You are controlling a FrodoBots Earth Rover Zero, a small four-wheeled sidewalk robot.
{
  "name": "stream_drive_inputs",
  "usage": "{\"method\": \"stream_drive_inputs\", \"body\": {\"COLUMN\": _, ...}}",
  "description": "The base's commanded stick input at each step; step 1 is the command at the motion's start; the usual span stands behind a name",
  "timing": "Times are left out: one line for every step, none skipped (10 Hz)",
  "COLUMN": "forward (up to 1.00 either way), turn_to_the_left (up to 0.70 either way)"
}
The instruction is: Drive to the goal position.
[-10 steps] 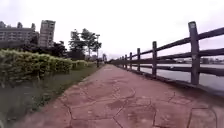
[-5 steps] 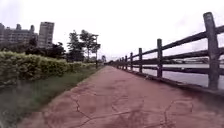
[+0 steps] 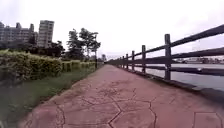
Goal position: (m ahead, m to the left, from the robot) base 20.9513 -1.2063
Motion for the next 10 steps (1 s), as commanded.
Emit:
{"method": "stream_drive_inputs", "body": {"forward": 1.0, "turn_to_the_left": 0.0}}
{"method": "stream_drive_inputs", "body": {"forward": 1.0, "turn_to_the_left": 0.0}}
{"method": "stream_drive_inputs", "body": {"forward": 1.0, "turn_to_the_left": 0.0}}
{"method": "stream_drive_inputs", "body": {"forward": 1.0, "turn_to_the_left": 0.0}}
{"method": "stream_drive_inputs", "body": {"forward": 1.0, "turn_to_the_left": 0.0}}
{"method": "stream_drive_inputs", "body": {"forward": 1.0, "turn_to_the_left": 0.0}}
{"method": "stream_drive_inputs", "body": {"forward": 1.0, "turn_to_the_left": 0.0}}
{"method": "stream_drive_inputs", "body": {"forward": 1.0, "turn_to_the_left": 0.0}}
{"method": "stream_drive_inputs", "body": {"forward": 1.0, "turn_to_the_left": 0.0}}
{"method": "stream_drive_inputs", "body": {"forward": 1.0, "turn_to_the_left": 0.0}}
